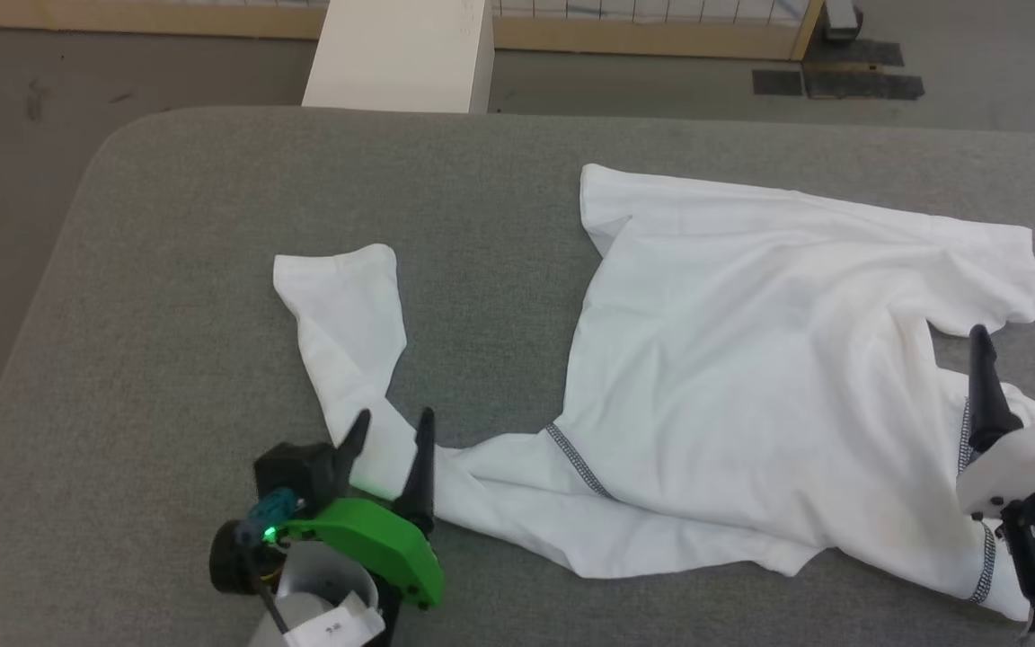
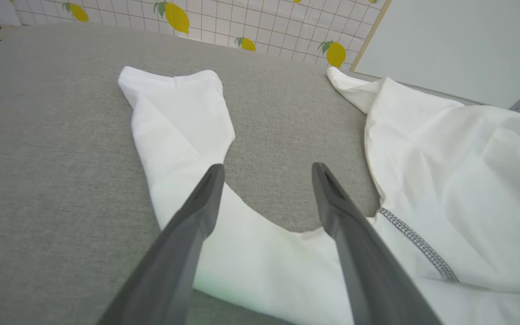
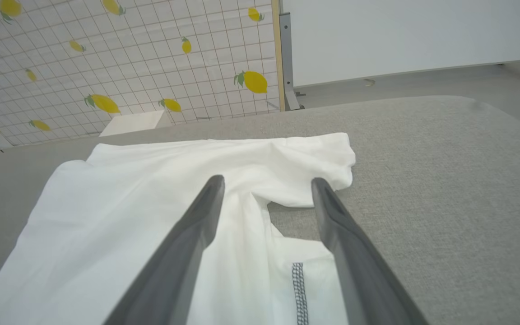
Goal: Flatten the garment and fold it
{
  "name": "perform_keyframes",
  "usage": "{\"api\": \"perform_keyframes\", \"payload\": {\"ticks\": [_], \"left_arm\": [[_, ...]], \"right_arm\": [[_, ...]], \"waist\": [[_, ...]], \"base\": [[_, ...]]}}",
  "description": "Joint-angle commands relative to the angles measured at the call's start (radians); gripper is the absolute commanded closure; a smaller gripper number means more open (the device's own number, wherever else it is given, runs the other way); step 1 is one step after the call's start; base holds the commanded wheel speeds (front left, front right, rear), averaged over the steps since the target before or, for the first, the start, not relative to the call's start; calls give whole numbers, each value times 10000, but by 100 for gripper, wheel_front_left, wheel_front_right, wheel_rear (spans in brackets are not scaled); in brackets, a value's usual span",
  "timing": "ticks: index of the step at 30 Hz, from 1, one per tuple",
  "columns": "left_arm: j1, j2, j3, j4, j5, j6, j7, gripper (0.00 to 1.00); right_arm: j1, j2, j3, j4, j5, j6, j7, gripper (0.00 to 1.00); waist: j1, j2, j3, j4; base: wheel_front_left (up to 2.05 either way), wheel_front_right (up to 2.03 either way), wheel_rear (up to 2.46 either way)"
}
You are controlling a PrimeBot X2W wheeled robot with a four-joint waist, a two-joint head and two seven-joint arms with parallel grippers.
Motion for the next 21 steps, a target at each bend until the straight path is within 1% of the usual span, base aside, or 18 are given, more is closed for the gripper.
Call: {"api": "perform_keyframes", "payload": {"ticks": [1, 4, 7, 9, 11, 16, 18, 20, 21], "left_arm": [[128, 32, -218, 3, 24, -134, 424, 0], [258, 16, -704, -98, -48, -232, 1427, 0], [345, -1, -1068, -184, -89, -159, 2313, 0], [384, -10, -1272, -165, -108, -28, 2985, 0], [386, -14, -1425, -114, -69, 160, 3627, 0], [401, 4, -1528, -98, 187, 962, 4824, 0], [413, 160, -1578, -100, 494, 1324, 5239, 0], [455, 250, -1571, -66, 607, 1555, 5589, 0], [468, 300, -1567, -41, 650, 1632, 5726, 7]], "right_arm": [[374, 130, 61, -396, 137, -15, 88, 0], [1050, 312, 220, -1124, 335, -15, 294, 0], [1507, 368, 393, -1566, 522, -15, 457, 0], [1745, 377, 549, -1715, 843, -15, 531, 0], [1866, 380, 676, -1818, 1004, -15, 553, 0], [1927, 382, 873, -1920, 1117, -15, 588, 0], [1940, 382, 939, -1954, 1123, -15, 604, 0], [1951, 383, 998, -1974, 1179, -15, 607, 0], [1959, 383, 1016, -1977, 1181, -15, 604, 0]], "waist": [[1, 0, -466, -224], [1, 0, -553, -329], [1, 0, -560, -420], [1, 0, -545, -500], [1, 0, -522, -578], [1, 0, -495, -756], [1, 0, -489, -818], [1, 0, -483, -864], [1, 0, -483, -878]], "base": [[0, 0, 0], [0, 0, 0], [0, 0, 0], [0, 0, 0], [0, 0, 0], [0, 0, 0], [0, 0, 0], [0, 0, 0], [0, 0, 0]]}}
